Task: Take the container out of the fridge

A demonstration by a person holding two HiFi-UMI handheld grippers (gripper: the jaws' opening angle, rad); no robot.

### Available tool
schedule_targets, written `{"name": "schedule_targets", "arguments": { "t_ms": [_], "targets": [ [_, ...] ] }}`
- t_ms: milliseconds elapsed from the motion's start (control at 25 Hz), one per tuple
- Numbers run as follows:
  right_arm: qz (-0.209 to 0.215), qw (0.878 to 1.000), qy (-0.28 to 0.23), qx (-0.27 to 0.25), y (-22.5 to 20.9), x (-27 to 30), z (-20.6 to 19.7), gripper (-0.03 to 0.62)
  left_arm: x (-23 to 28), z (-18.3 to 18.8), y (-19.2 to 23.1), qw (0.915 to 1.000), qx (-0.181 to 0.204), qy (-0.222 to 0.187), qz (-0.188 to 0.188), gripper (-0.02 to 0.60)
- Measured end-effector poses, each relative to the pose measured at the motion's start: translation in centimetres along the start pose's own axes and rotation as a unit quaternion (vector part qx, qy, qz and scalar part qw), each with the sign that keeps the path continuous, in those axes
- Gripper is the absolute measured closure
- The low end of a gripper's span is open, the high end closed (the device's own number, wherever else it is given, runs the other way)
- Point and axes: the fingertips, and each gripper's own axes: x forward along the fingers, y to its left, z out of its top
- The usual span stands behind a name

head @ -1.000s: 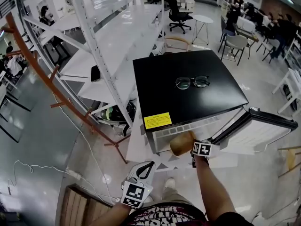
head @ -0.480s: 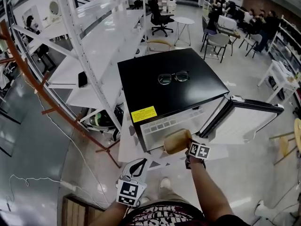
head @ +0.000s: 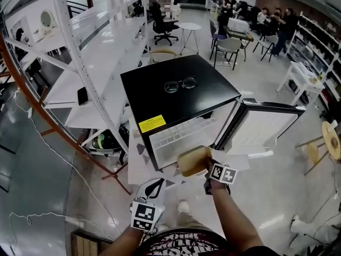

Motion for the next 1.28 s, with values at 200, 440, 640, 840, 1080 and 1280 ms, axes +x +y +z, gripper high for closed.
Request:
{"name": "schedule_targets", "arguments": {
  "t_ms": [200, 440, 640, 840, 1080, 1280],
  "targets": [
    [0.017, 1.000, -0.023, 0.005, 2.2, -2.9, 0.7, 0.553, -0.6, 0.9, -0.8, 0.9998, 0.008, -0.013, -0.010, 0.580],
    [0.029, 0.998, -0.046, 0.001, 4.1, -6.4, 1.2, 0.551, -1.5, 1.6, -2.4, 0.9990, 0.003, -0.021, -0.040, 0.554],
    [0.034, 0.998, -0.060, 0.005, 5.0, -8.5, 1.0, 0.551, -1.9, 1.5, -3.9, 0.9976, -0.003, -0.022, -0.066, 0.531],
    [0.047, 0.996, -0.072, 0.009, 6.6, -10.5, 0.7, 0.551, -2.7, 1.4, -5.0, 0.9967, -0.012, -0.016, -0.079, 0.503],
    [0.067, 0.994, -0.089, 0.002, 9.0, -12.7, 0.8, 0.551, -3.4, 1.6, -5.9, 0.9956, -0.013, -0.019, -0.091, 0.477],
    [0.080, 0.993, -0.092, -0.006, 10.7, -13.7, 0.5, 0.551, -3.9, 1.3, -6.1, 0.9959, -0.010, -0.012, -0.090, 0.466]
  ]
}}
